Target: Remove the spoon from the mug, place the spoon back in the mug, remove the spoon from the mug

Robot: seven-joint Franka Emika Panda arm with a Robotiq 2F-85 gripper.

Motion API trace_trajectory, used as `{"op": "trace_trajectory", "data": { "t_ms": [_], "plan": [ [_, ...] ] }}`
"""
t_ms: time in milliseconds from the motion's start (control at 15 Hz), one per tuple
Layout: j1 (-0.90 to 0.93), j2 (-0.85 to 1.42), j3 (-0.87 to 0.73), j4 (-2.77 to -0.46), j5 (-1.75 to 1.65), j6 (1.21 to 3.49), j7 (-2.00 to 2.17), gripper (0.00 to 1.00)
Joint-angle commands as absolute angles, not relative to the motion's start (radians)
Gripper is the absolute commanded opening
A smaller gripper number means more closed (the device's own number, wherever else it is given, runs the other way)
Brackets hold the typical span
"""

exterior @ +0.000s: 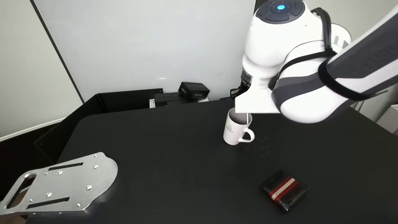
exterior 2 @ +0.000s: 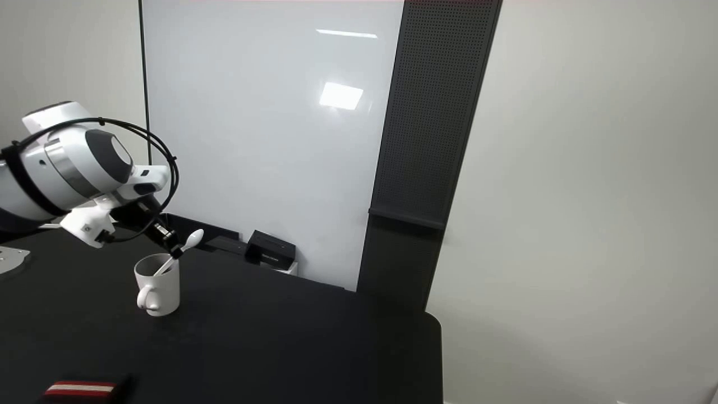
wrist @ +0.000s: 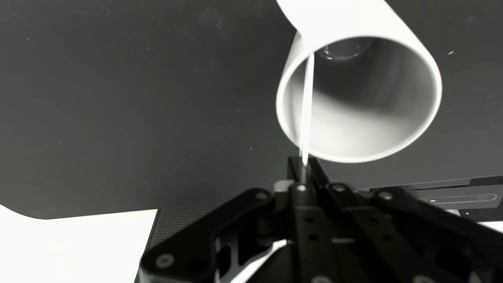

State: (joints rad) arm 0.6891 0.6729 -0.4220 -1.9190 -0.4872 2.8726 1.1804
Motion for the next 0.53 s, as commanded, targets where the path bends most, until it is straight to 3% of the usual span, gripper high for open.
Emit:
{"op": "trace_trajectory", "data": {
  "t_ms": [0, 267, 333, 467],
  "plan": [
    [0.725, 0.668, -0.46, -1.935, -0.474, 2.894, 1.222, 0.01],
    [0.734, 0.676, -0.468, -1.922, -0.443, 2.899, 1.222, 0.01],
    [0.733, 0.675, -0.464, -1.923, -0.432, 2.896, 1.217, 0.29],
    [0.735, 0.677, -0.466, -1.923, -0.42, 2.893, 1.217, 0.36]
  ]
}}
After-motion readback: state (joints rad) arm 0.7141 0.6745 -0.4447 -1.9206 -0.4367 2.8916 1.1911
